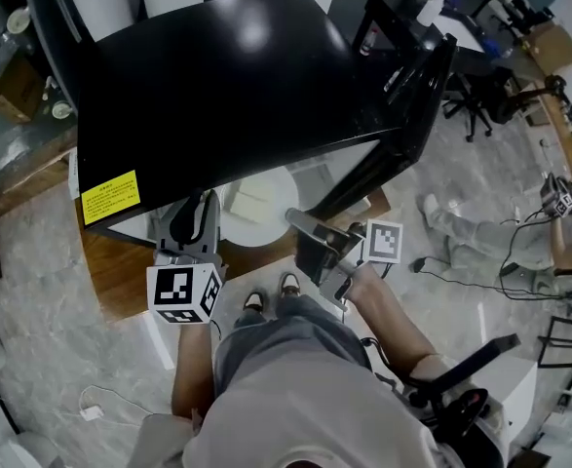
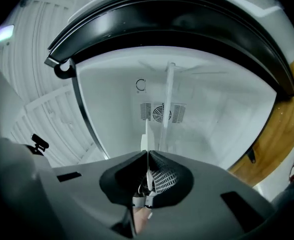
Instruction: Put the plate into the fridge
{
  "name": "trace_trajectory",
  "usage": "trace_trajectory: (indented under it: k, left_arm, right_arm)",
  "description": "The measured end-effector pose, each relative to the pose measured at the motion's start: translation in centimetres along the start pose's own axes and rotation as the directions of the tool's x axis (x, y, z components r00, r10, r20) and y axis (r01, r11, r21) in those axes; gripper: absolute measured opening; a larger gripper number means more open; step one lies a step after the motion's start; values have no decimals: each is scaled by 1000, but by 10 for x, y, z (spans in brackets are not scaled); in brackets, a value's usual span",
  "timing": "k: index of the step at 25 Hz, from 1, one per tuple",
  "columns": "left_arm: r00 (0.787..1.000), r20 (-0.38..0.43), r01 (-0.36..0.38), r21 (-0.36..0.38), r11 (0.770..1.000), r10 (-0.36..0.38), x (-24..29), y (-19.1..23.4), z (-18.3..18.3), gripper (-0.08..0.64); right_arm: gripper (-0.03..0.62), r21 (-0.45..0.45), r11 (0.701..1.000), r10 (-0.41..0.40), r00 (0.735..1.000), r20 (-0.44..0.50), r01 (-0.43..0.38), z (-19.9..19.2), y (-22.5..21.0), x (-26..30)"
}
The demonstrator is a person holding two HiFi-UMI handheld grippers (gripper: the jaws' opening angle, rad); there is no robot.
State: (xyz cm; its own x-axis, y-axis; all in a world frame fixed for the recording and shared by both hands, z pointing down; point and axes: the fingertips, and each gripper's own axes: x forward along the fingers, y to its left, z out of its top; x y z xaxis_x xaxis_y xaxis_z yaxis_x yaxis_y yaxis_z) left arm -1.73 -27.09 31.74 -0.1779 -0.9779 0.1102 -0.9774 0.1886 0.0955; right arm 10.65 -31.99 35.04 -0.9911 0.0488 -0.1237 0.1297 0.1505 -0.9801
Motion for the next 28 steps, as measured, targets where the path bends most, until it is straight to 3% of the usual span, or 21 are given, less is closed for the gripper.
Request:
trace_trajectory:
  k: [5,13,17,28]
  left_arm:
    - [997,-63,-51,23,998,53,2,5,-3,94]
    - [992,-24,-123,125,984,127,-22,-10,8,94]
    - [996,-17,-87,193,977,92,-28,-29,0,80]
    - [999,-45,-1,177,984,9,-13,-51,-18,69]
  right_arm:
    - [23,72,997,-32,998,56,28,17,-5,2]
    - [23,99,991,-106,986,131,94,33,-6,25]
    - [23,117,984,-149,979,138,133,25,-13,36]
    - [23,116,984,-153,978,144,137,28,-18,57]
